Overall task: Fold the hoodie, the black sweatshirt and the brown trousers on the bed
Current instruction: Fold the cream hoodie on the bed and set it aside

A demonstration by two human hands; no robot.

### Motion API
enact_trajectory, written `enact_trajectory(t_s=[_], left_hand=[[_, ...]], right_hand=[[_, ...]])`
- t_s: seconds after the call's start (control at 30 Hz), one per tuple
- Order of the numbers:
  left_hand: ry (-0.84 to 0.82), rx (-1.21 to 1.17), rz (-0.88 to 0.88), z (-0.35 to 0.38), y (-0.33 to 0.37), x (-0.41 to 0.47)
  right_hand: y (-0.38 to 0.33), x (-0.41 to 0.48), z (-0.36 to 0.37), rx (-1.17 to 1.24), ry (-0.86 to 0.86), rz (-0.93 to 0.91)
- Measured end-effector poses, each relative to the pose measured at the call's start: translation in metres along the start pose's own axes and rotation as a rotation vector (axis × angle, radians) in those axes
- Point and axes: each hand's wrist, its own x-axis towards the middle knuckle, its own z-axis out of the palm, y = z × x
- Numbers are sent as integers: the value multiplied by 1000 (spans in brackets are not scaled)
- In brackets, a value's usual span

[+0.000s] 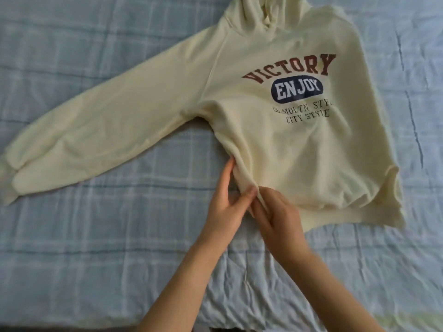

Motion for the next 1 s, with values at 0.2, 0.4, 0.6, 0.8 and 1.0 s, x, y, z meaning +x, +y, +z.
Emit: enact_trajectory(t_s=[0.2,0.4,0.6,0.8,1.0], left_hand=[[450,136,39,-43,-2,-21],[433,1047,415,-25,-17,-20],[-62,1534,496,-23,-56,1],[-120,1614,421,-34,-66,6],[-64,1722,226,3,-25,4]], right_hand=[[8,0,-26,-156,-7,-88],[47,-3,13,-660,-315,98],[76,4,-20,-700,-18,183],[99,-11,-22,-722,-204,353],[98,-12,-86,-501,-19,155]])
